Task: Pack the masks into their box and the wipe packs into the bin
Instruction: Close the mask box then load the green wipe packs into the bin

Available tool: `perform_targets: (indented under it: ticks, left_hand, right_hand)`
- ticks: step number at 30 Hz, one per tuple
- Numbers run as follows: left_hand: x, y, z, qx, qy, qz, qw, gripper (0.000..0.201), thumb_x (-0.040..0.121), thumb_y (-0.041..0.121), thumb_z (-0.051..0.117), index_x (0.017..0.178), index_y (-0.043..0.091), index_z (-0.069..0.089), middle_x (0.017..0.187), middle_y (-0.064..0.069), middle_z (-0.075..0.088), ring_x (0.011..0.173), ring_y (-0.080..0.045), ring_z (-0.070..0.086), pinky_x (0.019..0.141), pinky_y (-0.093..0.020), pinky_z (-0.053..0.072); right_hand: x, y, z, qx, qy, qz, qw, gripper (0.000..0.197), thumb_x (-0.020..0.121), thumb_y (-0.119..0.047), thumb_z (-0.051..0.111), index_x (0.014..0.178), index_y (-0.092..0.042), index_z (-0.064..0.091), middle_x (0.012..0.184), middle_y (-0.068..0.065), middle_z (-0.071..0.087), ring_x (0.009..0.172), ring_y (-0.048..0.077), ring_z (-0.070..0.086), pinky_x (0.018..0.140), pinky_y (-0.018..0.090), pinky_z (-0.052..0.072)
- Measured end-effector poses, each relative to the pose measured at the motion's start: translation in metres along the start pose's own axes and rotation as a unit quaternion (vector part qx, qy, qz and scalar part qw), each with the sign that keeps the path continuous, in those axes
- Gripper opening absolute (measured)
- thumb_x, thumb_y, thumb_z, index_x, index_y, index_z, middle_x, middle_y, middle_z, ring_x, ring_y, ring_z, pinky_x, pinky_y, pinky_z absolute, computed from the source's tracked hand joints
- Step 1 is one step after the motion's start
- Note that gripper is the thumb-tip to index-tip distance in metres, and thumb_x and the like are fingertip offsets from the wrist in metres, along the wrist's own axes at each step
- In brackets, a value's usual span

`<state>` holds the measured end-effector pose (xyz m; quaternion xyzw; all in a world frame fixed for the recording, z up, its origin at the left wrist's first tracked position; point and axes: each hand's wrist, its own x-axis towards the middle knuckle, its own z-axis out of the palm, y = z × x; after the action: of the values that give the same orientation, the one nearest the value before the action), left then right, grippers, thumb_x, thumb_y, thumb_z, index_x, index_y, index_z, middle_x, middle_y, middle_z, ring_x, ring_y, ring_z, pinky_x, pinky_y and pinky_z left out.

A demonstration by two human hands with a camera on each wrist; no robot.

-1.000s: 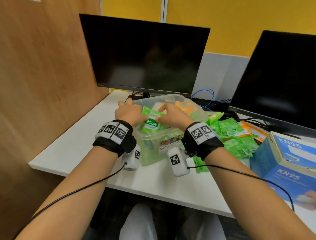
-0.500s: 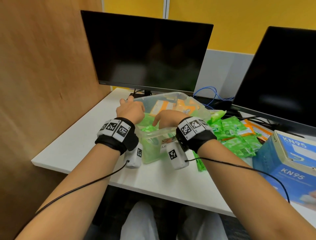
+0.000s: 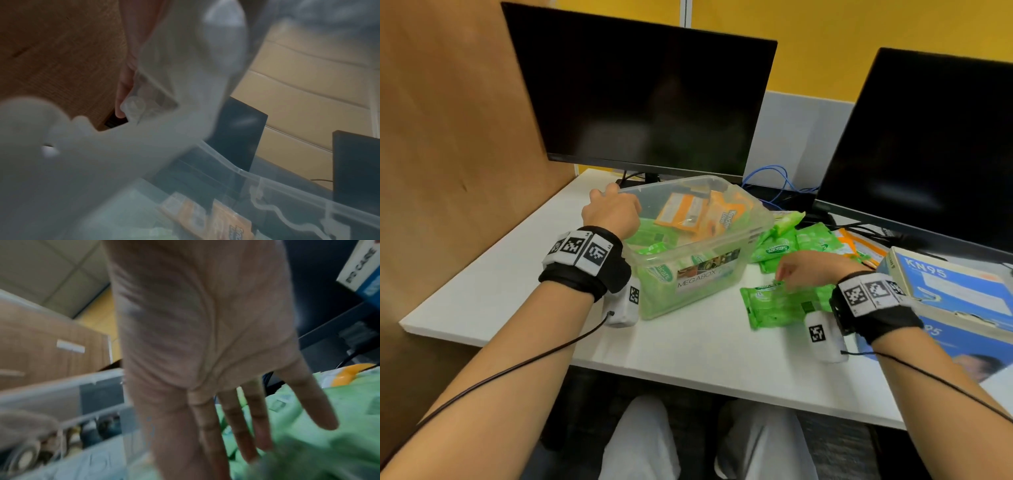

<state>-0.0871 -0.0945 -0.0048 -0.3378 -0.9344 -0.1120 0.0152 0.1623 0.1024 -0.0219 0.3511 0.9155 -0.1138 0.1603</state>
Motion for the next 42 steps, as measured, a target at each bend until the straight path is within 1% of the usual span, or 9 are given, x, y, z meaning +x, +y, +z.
perform_targets:
  ticks: [7,12,18,21,25,30,37,39,42]
  left_hand:
    - [-0.002,0.0,-0.001,-0.002,-0.002,0.001,1.0,0.035,0.095,0.015,0.046,0.123,0.029,0.06,0.131,-0.008,0.04,0.12,-0.032,0.035,0.095,-0.044,0.039]
    - [-0.003,0.001,-0.002,-0.006,-0.003,0.002,1.0,0.034,0.094,0.014,0.047,0.122,0.028,0.06,0.131,-0.007,0.04,0.12,-0.032,0.036,0.094,-0.043,0.04]
    - [-0.002,0.0,-0.002,-0.008,-0.001,-0.001,1.0,0.035,0.094,0.013,0.046,0.121,0.029,0.061,0.132,-0.007,0.04,0.121,-0.032,0.035,0.094,-0.043,0.04]
    - [-0.003,0.001,-0.002,-0.008,0.0,-0.002,1.0,0.035,0.094,0.012,0.047,0.121,0.029,0.061,0.133,-0.007,0.04,0.122,-0.032,0.035,0.095,-0.044,0.039]
    - [-0.005,0.002,-0.002,-0.004,0.0,-0.011,1.0,0.036,0.094,0.012,0.047,0.122,0.029,0.061,0.134,-0.008,0.039,0.122,-0.033,0.034,0.095,-0.044,0.039]
    - [-0.01,-0.001,-0.003,0.005,0.001,-0.024,1.0,0.038,0.092,0.009,0.046,0.121,0.03,0.06,0.139,-0.009,0.034,0.124,-0.034,0.032,0.094,-0.043,0.04]
    - [-0.008,-0.001,-0.002,0.004,-0.002,-0.021,1.0,0.045,0.092,0.007,0.042,0.131,0.028,0.051,0.14,-0.009,0.033,0.125,-0.034,0.032,0.094,-0.044,0.04]
    - [-0.007,-0.002,-0.001,-0.014,0.004,-0.019,1.0,0.053,0.09,0.003,0.04,0.137,0.029,0.042,0.139,-0.009,0.035,0.124,-0.035,0.033,0.09,-0.043,0.04]
    - [-0.005,-0.003,-0.002,-0.036,0.01,-0.007,0.999,0.065,0.088,-0.003,0.04,0.141,0.033,0.032,0.138,-0.009,0.038,0.123,-0.035,0.036,0.087,-0.044,0.041]
  right_hand:
    - [0.008,-0.005,0.036,-0.039,-0.087,0.023,0.995,0.108,0.063,-0.023,0.087,0.15,-0.031,0.024,0.155,0.005,0.027,0.143,0.032,0.022,0.11,0.05,0.032]
    - [0.011,-0.007,0.049,-0.008,-0.029,0.055,0.998,0.095,0.056,-0.033,0.087,0.136,-0.019,0.038,0.133,0.008,0.051,0.123,0.032,0.048,0.104,0.052,0.038]
    - [-0.002,0.009,0.018,0.163,0.205,0.076,0.962,0.077,0.069,-0.04,0.082,0.132,-0.011,0.047,0.125,0.007,0.058,0.113,0.026,0.056,0.092,0.038,0.049]
    - [-0.005,0.012,-0.005,0.509,0.303,0.019,0.805,0.051,0.074,-0.026,0.08,0.118,-0.012,0.059,0.109,0.007,0.069,0.097,0.026,0.068,0.083,0.044,0.057]
    - [-0.015,-0.016,-0.032,0.812,0.193,-0.06,0.548,0.035,0.085,-0.009,0.059,0.12,-0.002,0.057,0.113,0.014,0.066,0.097,0.03,0.067,0.088,0.052,0.053]
    - [-0.026,-0.043,-0.046,0.895,0.102,-0.091,0.425,0.045,0.09,-0.019,0.048,0.132,-0.006,0.05,0.11,0.018,0.063,0.098,0.037,0.063,0.083,0.055,0.051]
    - [-0.008,-0.094,-0.075,0.881,-0.018,-0.153,0.448,0.047,0.083,-0.04,0.058,0.117,-0.009,0.046,0.112,0.015,0.043,0.097,0.03,0.049,0.093,0.043,0.041]
    - [0.006,-0.11,-0.075,0.834,-0.04,-0.133,0.534,0.046,0.08,-0.039,0.061,0.115,-0.011,0.047,0.11,0.013,0.044,0.096,0.028,0.049,0.085,0.039,0.044]
    - [0.024,-0.127,-0.066,0.65,-0.033,-0.083,0.754,0.063,0.079,-0.043,0.066,0.128,-0.011,0.044,0.105,0.01,0.053,0.09,0.024,0.056,0.079,0.038,0.05]
